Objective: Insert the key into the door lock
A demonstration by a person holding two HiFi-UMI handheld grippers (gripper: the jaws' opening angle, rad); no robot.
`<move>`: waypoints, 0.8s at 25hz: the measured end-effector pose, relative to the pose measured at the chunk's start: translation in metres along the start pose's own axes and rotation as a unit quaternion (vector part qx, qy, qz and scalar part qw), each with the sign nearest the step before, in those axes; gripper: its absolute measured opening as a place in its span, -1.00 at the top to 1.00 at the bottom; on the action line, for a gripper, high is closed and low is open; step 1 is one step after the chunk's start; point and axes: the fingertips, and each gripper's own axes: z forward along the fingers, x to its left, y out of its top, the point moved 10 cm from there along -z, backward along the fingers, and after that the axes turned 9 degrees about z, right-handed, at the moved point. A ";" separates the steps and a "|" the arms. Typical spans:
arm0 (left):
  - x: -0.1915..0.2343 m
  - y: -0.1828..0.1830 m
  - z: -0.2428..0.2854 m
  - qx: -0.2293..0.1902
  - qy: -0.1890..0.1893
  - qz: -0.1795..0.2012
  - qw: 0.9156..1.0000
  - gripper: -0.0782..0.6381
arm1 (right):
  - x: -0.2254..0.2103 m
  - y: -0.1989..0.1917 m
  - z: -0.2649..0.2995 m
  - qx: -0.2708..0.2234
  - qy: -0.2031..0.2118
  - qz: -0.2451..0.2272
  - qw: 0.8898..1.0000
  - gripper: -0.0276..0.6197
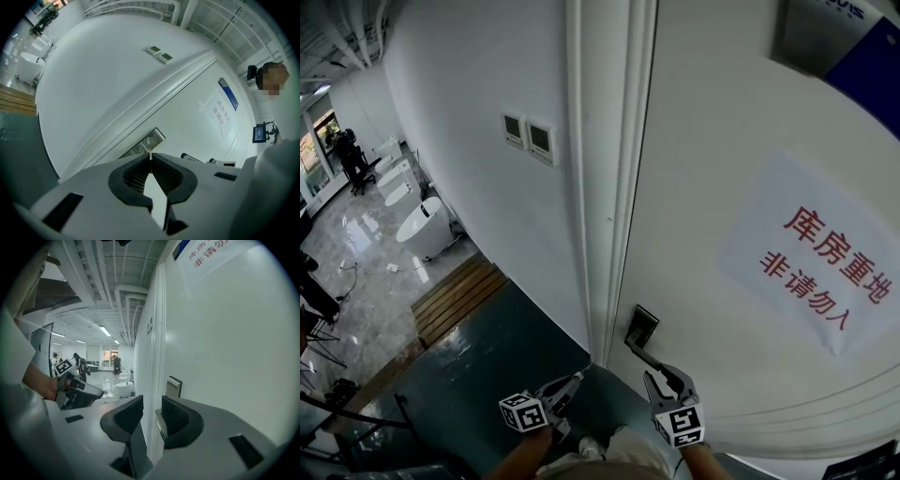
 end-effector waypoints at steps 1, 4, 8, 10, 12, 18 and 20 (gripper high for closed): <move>-0.002 0.000 0.005 0.003 0.002 -0.002 1.000 0.70 | -0.003 0.001 0.000 0.002 0.004 0.002 1.000 0.54; -0.009 -0.002 0.018 0.007 0.009 -0.015 1.000 0.70 | -0.010 0.004 -0.002 0.003 0.016 0.007 1.000 0.54; -0.011 -0.008 0.035 0.014 0.020 -0.022 0.999 0.70 | -0.021 0.008 -0.002 -0.001 0.031 0.014 0.999 0.54; -0.009 -0.013 0.043 0.015 0.024 -0.020 0.999 0.70 | -0.027 0.006 -0.003 0.001 0.036 0.015 0.999 0.54; -0.005 -0.018 0.051 0.015 0.030 -0.022 0.999 0.70 | -0.034 0.003 -0.002 0.002 0.040 0.014 0.999 0.54; -0.002 -0.034 0.065 0.011 0.042 -0.038 0.998 0.70 | -0.049 -0.003 -0.004 -0.003 0.048 0.012 0.999 0.54; -0.002 -0.036 0.068 0.009 0.044 -0.036 0.998 0.70 | -0.053 -0.004 -0.004 -0.003 0.051 0.011 0.999 0.54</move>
